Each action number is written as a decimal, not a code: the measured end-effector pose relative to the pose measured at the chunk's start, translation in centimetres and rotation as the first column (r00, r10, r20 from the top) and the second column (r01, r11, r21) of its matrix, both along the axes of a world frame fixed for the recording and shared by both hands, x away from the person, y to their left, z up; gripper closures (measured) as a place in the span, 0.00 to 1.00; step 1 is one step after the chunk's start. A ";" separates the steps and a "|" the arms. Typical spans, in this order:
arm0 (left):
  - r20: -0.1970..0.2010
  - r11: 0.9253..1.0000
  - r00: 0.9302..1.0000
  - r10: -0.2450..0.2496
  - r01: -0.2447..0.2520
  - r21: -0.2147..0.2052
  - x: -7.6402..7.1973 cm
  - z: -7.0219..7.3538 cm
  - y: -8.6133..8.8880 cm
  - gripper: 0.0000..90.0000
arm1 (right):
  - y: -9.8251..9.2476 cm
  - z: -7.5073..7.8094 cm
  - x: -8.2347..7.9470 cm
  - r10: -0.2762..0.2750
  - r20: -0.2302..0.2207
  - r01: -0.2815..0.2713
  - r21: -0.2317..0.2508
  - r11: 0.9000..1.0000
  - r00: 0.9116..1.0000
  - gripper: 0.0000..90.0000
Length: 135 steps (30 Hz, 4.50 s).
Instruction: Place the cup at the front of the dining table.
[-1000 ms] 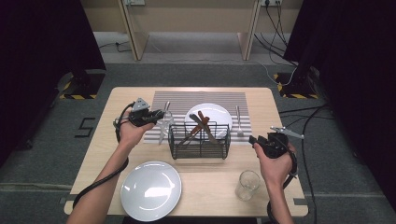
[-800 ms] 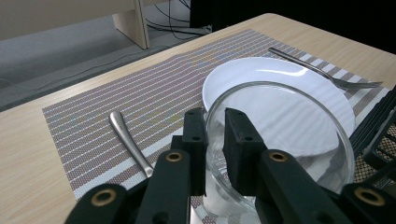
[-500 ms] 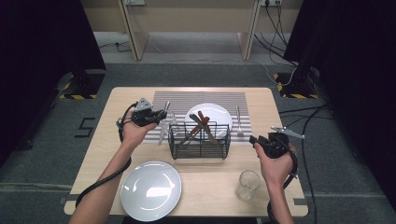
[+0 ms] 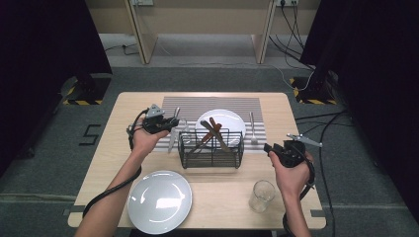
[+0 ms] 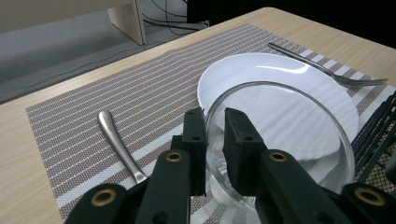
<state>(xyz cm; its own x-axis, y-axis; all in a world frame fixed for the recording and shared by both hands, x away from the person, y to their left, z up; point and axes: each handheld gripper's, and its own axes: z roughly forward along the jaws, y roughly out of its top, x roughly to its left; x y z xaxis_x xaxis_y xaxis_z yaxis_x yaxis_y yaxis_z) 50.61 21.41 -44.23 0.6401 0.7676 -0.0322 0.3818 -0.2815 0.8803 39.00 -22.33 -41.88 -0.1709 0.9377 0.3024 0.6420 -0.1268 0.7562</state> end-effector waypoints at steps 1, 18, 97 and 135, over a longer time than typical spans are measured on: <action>-0.004 1.000 1.000 -0.002 0.002 0.002 0.1 -0.1 0.0 0.88 | 0.0 0.0 0.0 0.000 0.000 0.000 -0.001 1.000 1.000 0.65; -0.025 1.000 1.000 0.007 -0.007 0.003 0.6 -0.8 -0.4 0.88 | -0.1 0.1 0.0 -0.003 0.005 0.003 0.001 1.000 1.000 0.65; -0.049 0.993 0.996 0.070 -0.075 -0.088 -0.9 0.8 1.6 0.47 | -0.3 -0.1 0.0 -0.010 -0.001 0.010 -0.001 1.000 1.000 0.64; -0.039 0.996 0.998 0.044 -0.047 -0.077 -5.2 0.7 4.6 0.45 | -0.3 0.1 -0.1 -0.009 0.004 0.009 0.000 1.000 1.000 0.63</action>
